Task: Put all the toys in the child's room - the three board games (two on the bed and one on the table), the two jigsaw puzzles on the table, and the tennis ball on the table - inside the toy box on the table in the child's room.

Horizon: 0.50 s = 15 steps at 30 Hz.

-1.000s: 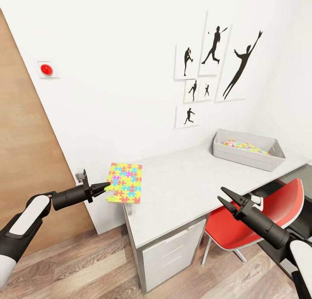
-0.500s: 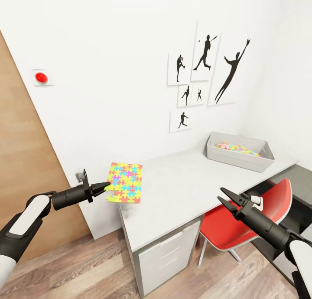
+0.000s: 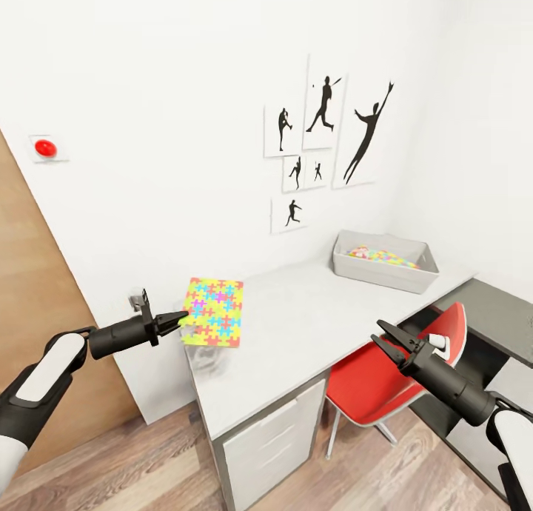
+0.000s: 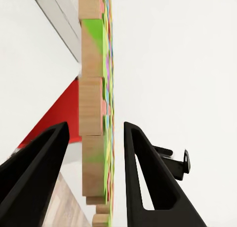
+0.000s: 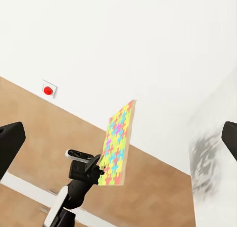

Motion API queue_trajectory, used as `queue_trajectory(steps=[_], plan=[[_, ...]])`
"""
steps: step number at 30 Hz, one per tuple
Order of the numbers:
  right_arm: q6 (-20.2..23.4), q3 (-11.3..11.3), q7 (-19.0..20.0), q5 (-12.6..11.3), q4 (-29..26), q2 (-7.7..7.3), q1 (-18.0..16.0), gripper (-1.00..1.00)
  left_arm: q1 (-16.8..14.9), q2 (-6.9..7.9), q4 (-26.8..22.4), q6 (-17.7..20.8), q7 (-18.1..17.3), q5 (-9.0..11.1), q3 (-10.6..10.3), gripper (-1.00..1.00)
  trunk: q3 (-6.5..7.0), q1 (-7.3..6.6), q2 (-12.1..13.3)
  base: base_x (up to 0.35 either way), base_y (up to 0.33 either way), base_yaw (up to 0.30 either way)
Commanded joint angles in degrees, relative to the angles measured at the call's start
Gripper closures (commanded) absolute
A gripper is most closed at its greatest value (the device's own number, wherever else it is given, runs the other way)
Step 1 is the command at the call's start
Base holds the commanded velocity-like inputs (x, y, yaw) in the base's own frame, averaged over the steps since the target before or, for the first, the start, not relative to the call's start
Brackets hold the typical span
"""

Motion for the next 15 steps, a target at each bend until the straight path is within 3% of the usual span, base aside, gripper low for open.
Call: queue_trajectory(steps=[1, 9, 15], plan=[[0.3, -0.1, 0.2, 0.1, 0.0, -0.01, -0.1, -1.0, 0.0, 0.05, 0.0, 0.0, -0.5, -0.4, -0.1, 1.0, 0.2, -0.22, 0.4, 0.0, 0.0, -0.166], [0.3, -0.1, 0.5, 0.1, 0.0, -0.06, -0.1, -1.0, 0.0, 0.05, 0.0, 0.0, -0.5, -0.4, -0.1, 1.0, 2.32, -1.98, 3.6, 0.0, 0.0, -0.167], [0.3, -0.1, 4.0, 0.1, -0.1, -0.07, -0.1, -1.0, 0.0, 0.05, 0.0, 0.0, -0.5, -0.4, -0.1, 1.0, 3.9, -3.29, 6.0, 0.0, 0.0, -0.167]])
